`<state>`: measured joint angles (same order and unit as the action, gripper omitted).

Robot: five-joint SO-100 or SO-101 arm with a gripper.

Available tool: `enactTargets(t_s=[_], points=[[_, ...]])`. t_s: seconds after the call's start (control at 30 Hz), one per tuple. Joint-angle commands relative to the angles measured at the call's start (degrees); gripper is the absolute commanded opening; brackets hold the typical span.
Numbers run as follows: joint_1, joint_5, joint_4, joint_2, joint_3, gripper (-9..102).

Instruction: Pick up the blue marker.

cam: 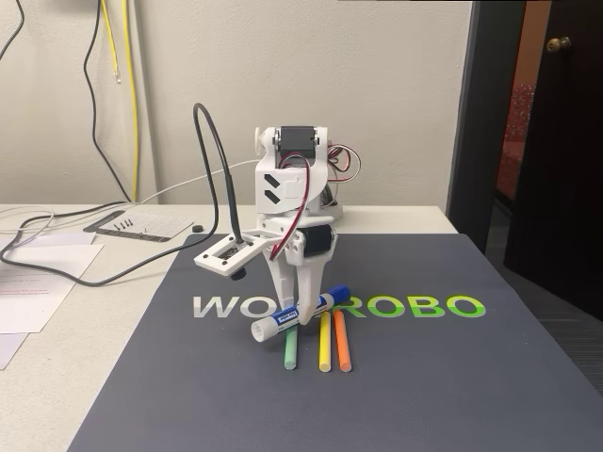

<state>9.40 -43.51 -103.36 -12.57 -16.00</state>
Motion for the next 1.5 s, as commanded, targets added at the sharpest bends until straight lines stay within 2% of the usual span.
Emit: enactTargets(t_s=[0.0, 0.3, 0.77, 1.1, 1.47], points=[[0.7, 2.55, 1.05, -2.11, -2.37, 0], [1.49, 15.38, 2.02, -8.7, -2.02, 0], [3.43, 35.95, -11.6, -25.75, -2.37, 0], [3.25, 52.12, -13.97, -38.14, -1.76, 0], [2.11, 54.49, -13.97, -59.85, 21.8, 0]])
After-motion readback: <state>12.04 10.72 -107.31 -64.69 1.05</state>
